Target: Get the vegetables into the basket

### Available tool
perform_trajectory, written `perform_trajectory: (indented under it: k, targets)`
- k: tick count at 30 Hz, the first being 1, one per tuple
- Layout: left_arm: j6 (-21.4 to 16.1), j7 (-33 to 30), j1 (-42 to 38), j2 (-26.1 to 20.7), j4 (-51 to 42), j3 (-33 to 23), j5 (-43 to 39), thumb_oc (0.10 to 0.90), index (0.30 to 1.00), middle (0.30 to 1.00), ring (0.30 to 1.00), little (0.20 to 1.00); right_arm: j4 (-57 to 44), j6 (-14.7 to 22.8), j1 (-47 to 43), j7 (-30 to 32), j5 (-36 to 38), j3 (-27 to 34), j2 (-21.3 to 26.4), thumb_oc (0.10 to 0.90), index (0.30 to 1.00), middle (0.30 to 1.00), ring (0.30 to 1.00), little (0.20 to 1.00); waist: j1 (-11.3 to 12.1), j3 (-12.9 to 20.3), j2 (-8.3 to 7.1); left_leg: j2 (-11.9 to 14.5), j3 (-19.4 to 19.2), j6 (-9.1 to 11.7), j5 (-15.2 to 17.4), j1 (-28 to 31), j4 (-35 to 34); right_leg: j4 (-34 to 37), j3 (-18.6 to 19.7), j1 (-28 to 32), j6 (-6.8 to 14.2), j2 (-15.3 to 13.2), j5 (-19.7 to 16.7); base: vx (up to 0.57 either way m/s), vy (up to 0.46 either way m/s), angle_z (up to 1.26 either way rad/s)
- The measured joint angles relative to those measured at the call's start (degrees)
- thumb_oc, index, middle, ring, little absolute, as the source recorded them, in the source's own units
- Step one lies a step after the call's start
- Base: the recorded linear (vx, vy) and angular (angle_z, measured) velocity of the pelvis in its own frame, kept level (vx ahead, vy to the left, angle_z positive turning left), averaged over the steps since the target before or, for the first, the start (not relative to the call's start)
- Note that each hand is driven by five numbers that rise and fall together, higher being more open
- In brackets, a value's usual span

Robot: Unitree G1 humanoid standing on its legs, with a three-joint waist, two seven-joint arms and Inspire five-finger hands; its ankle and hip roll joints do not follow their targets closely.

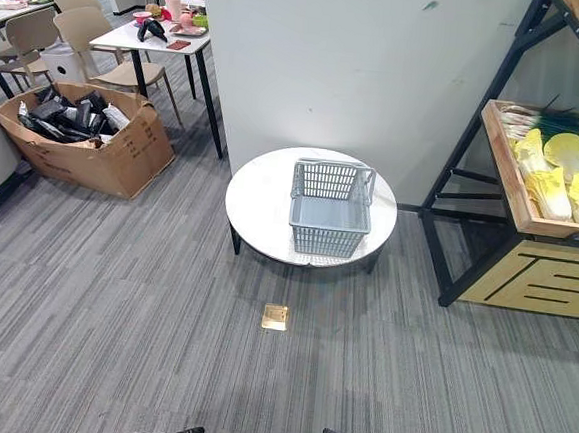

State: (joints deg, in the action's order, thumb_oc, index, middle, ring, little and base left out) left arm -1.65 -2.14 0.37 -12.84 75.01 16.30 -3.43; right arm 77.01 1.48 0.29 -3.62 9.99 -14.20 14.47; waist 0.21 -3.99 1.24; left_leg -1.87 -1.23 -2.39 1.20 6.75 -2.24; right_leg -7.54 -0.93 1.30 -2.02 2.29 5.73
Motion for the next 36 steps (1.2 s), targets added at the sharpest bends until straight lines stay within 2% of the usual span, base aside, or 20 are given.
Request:
perform_trajectory:
  k: [3,6,12,18,36]
  targets:
    - [-0.51,-0.01,-1.11,0.16,-0.92,0.02,0.01,0.9,1.0,1.0,1.0,1.0,-0.7,0.55,-1.44,-0.01,0.01,0.3,0.13,0.9,1.0,1.0,1.0,1.0,0.03,-0.14,0.24,0.38,0.23,0.0,0.0,0.22,-0.06,2.15,-0.17,1.33,-0.45,0.39,-1.01,0.0,0.003,0.02]
    - [-1.21,0.01,-2.71,0.7,-1.03,0.03,-0.01,0.9,1.0,1.0,1.0,1.0,-1.86,1.09,-2.59,-0.23,0.01,0.24,0.11,0.9,1.0,1.0,1.0,1.0,-0.31,-0.55,1.13,0.83,0.23,0.02,0.01,0.92,-0.57,5.63,-0.07,3.41,-0.63,0.94,-2.53,0.0,0.0,0.0]
    - [-1.09,0.01,-2.44,0.7,-0.91,-0.01,-0.02,0.9,1.0,1.0,1.0,1.0,-1.7,0.96,-2.41,-0.34,0.0,0.2,0.13,0.9,1.0,1.0,1.0,1.0,-0.99,-0.81,1.43,1.09,0.17,0.06,0.04,1.92,-1.73,9.56,0.24,5.89,-0.58,1.35,-4.25,0.0,0.0,0.0]
    - [-0.89,0.03,-2.27,0.69,-0.91,-0.03,-0.01,0.9,1.0,1.0,1.0,1.0,-1.08,0.77,-2.32,-0.39,-0.03,0.21,0.13,0.9,1.0,1.0,1.0,1.0,-1.12,-1.19,1.22,1.01,-0.24,0.23,0.14,3.38,-2.75,12.46,0.83,8.12,-0.29,1.3,-5.32,0.01,0.003,-0.04]
    - [-0.78,0.02,-2.51,0.49,-0.95,-0.19,-0.01,0.9,1.0,1.0,1.0,1.0,-1.2,0.77,-2.65,-0.46,-0.02,0.18,0.13,0.9,1.0,1.0,1.0,1.0,-1.06,-2.18,0.15,0.66,-0.8,0.24,0.25,3.14,-2.8,12.44,1.43,7.63,-0.01,0.96,-5.67,0.0,0.019,-0.01]
